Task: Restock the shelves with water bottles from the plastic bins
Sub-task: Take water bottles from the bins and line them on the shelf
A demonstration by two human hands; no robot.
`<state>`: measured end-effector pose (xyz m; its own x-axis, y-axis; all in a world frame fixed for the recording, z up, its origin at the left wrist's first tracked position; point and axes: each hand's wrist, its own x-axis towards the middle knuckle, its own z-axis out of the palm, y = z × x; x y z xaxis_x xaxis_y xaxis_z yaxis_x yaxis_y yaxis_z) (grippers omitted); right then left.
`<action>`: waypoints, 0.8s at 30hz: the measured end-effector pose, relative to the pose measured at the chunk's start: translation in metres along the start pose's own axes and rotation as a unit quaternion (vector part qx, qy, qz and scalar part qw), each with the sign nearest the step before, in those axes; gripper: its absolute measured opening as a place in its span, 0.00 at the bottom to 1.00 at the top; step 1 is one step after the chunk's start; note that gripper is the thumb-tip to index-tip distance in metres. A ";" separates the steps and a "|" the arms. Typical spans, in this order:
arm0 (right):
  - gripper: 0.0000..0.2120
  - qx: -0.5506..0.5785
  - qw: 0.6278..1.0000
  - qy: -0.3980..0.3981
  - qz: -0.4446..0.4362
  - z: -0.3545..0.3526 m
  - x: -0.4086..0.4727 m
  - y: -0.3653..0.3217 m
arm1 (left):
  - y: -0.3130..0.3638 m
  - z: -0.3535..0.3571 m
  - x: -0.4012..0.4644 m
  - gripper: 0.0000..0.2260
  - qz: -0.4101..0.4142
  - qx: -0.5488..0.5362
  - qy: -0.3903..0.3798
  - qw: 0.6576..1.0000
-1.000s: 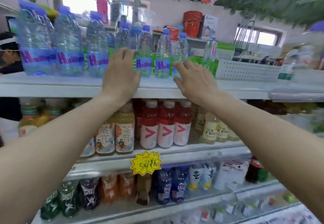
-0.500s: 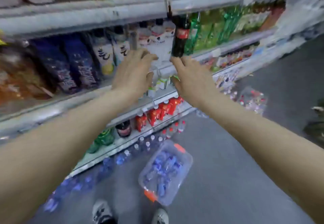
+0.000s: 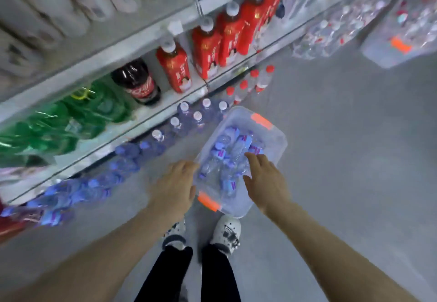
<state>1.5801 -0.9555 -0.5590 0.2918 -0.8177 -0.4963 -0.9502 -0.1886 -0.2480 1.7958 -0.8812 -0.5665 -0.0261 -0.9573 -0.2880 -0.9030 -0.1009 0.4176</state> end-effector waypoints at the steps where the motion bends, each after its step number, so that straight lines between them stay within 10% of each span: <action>1: 0.25 -0.002 1.000 -0.016 0.008 0.025 0.012 0.007 | -0.010 0.024 0.004 0.25 -0.001 -0.004 -0.008 1.000; 14: 0.37 -0.004 0.999 0.027 -0.017 0.232 0.220 0.040 | -0.093 0.249 0.102 0.36 0.028 0.110 -0.027 0.993; 24: 0.32 -0.030 0.998 -0.002 -0.055 0.238 0.251 0.051 | -0.099 0.261 0.099 0.32 0.032 0.159 -0.049 0.986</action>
<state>1.6308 -1.0409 -0.8937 0.3956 -0.7882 -0.4715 -0.9170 -0.3105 -0.2504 1.7702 -0.8954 -0.8616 -0.1146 -0.9269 -0.3573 -0.9864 0.0636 0.1513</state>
